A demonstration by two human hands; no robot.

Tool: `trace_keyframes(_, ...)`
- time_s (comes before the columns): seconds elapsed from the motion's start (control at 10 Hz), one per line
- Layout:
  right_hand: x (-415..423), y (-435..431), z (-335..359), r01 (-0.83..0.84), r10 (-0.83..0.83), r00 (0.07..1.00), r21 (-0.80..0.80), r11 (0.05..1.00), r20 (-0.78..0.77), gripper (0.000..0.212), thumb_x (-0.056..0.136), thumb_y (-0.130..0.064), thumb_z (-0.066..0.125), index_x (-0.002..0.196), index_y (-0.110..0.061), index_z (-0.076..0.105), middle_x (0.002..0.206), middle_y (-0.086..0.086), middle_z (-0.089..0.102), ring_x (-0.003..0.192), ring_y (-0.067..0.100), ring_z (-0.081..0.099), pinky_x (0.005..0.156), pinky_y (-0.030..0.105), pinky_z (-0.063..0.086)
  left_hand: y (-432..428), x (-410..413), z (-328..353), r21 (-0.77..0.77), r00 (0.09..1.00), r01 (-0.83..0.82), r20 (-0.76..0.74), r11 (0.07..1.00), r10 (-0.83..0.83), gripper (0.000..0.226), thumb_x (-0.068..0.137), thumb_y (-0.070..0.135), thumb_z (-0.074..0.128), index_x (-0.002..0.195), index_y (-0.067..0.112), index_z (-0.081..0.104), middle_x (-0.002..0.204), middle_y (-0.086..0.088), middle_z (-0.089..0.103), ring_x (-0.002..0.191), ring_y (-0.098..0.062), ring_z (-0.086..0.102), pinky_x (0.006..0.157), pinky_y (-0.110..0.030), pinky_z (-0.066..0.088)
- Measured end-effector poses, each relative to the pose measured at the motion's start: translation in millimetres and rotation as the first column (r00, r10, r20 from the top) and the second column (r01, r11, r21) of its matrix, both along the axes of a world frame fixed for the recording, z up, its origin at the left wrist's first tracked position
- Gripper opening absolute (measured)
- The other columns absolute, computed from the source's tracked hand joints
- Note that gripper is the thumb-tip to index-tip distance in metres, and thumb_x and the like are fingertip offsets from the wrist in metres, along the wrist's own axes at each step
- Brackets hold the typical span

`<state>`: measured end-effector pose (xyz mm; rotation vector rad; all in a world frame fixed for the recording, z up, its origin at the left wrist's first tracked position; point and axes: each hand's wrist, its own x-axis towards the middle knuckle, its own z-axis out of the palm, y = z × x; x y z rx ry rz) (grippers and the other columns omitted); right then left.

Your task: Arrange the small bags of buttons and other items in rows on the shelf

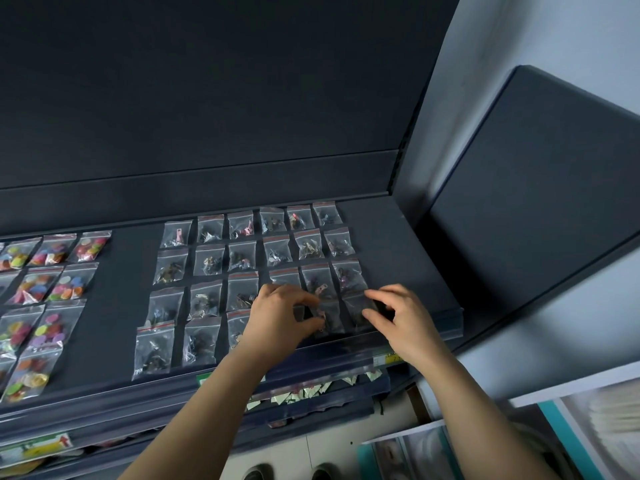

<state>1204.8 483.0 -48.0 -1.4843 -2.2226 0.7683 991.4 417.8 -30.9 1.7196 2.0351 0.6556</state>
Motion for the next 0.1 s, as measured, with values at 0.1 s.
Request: trace_keyframes(0.1, -0.6, -2.5, 1.3, 0.086, -0.084, 0.995, 0.035, 0.996, -0.052, 0.035, 0.089, -0.027, 0.066, 0.122, -0.017, 0.065, 0.117, -0.003, 0.057, 0.107, 0.014, 0.052, 0.089, 0.020, 0.038, -3.9, -1.3, 2.5, 0.040, 0.996, -0.061, 0.073, 0.997, 0.058, 0.026, 0.082, 0.038, 0.070, 0.106, 0.030, 0.069, 0.108, 0.017, 0.063, 0.107, -0.009, 0.039, 0.086, -0.023, 0.033)
